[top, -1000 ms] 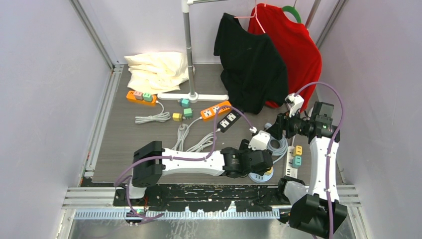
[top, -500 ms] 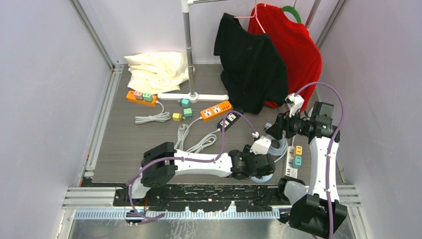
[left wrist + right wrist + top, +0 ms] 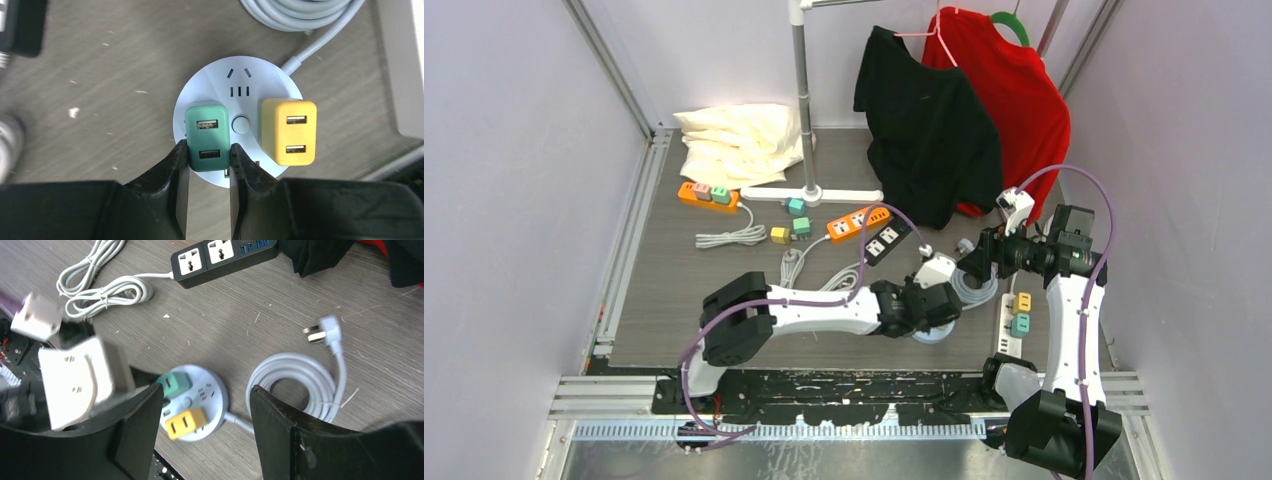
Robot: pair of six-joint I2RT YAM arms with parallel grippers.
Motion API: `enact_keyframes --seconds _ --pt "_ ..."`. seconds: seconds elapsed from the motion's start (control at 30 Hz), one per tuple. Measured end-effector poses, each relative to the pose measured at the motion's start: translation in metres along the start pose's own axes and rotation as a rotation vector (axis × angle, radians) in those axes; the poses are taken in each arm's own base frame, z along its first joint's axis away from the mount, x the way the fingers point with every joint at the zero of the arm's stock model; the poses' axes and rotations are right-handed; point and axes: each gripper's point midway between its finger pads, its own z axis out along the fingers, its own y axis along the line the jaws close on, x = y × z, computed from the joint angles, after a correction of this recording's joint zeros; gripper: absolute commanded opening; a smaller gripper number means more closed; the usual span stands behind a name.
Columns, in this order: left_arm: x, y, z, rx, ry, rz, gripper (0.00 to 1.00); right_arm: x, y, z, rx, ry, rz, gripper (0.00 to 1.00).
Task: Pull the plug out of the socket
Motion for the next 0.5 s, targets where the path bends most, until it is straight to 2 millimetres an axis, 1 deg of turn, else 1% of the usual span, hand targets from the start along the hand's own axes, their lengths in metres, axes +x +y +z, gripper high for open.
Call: enact_keyframes --seconds 0.03,0.07,0.1,0.2,0.27,0.37,0.43,0.5 --pt "-0.003 0.008 0.002 -0.009 -0.002 0.004 0.03 0.000 0.001 0.000 -0.007 0.000 -0.001 0.69" --pt "-0.001 0.013 0.005 -0.013 0.001 0.015 0.03 0.000 0.003 0.000 -0.015 -0.002 -0.003 0.69" --pt "-0.010 0.026 0.008 -0.028 -0.008 0.004 0.02 0.000 0.005 0.000 -0.027 -0.003 -0.009 0.69" --pt "-0.021 0.056 0.015 -0.068 -0.019 0.002 0.01 0.001 0.012 0.000 -0.066 -0.011 -0.029 0.69" --pt "-0.027 0.071 0.019 -0.091 -0.026 -0.005 0.00 0.001 0.018 0.000 -0.100 -0.019 -0.057 0.71" --pt "-0.030 0.085 0.021 -0.113 -0.034 -0.010 0.00 0.002 0.028 0.002 -0.152 -0.026 -0.115 0.77" --pt "-0.030 0.093 0.019 -0.128 -0.036 -0.016 0.00 0.007 0.036 0.006 -0.195 -0.021 -0.172 0.81" --pt "-0.028 0.096 0.017 -0.133 -0.036 -0.020 0.00 0.015 0.043 0.012 -0.234 -0.006 -0.216 0.86"
